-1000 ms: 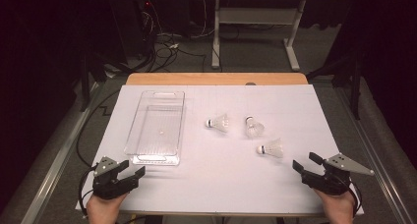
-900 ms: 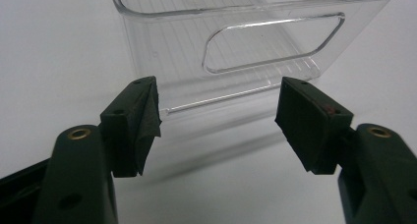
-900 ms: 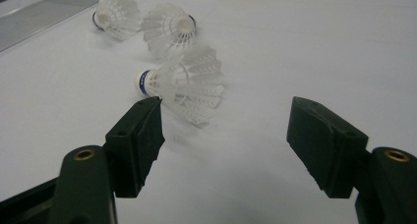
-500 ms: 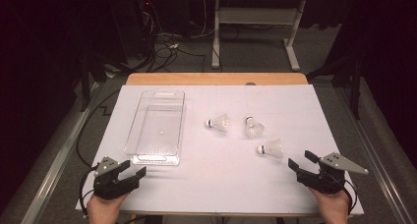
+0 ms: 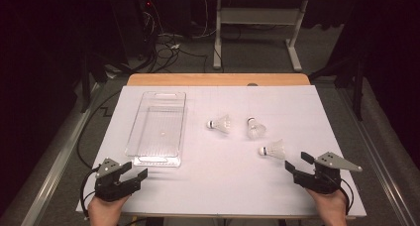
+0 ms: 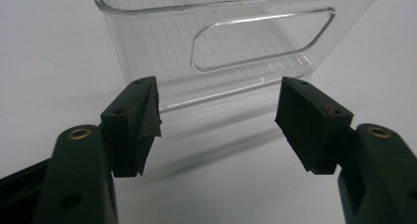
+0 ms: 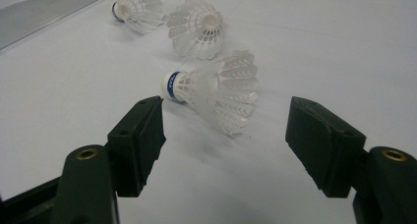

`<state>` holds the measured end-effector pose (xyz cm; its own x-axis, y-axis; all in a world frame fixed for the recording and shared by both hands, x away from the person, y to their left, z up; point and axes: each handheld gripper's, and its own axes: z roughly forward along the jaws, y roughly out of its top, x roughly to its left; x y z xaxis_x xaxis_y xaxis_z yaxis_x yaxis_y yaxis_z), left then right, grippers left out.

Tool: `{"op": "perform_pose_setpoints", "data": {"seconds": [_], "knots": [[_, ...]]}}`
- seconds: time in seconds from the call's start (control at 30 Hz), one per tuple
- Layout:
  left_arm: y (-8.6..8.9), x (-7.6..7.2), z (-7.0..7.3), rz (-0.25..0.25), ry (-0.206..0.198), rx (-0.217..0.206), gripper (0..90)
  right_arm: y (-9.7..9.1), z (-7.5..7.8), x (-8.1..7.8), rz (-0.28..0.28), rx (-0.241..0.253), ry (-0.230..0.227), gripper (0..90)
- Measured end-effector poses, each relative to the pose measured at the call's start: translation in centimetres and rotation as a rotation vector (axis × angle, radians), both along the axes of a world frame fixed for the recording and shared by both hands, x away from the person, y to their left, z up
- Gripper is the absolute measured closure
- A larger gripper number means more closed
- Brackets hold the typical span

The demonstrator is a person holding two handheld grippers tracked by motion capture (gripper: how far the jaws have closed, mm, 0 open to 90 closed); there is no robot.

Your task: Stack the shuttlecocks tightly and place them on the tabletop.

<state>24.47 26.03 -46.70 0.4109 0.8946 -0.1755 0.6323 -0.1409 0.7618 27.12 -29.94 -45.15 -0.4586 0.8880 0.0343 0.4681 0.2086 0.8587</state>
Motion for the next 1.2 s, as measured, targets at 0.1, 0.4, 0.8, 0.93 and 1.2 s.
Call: {"op": "perform_pose_setpoints", "data": {"seconds": [0.1,0.4,0.8,0.93,1.2], "knots": [[0.0,0.0,0.0,-0.002,0.001,0.001,33.7,0.2,0.0,0.1,0.007,-0.006,0.002,31.1],[0.0,0.0,0.0,-0.006,0.001,0.005,33.7,1.1,0.4,0.6,0.018,0.001,-0.006,31.0],[0.0,0.0,0.0,-0.005,0.003,-0.002,33.8,2.6,0.9,1.7,0.045,0.005,-0.012,31.3],[0.0,0.0,0.0,-0.007,0.004,-0.004,33.8,3.0,1.0,2.1,0.051,0.006,-0.010,31.2],[0.0,0.1,-0.1,-0.006,0.006,-0.011,33.9,3.5,1.4,2.9,0.056,0.004,-0.012,31.1]]}}
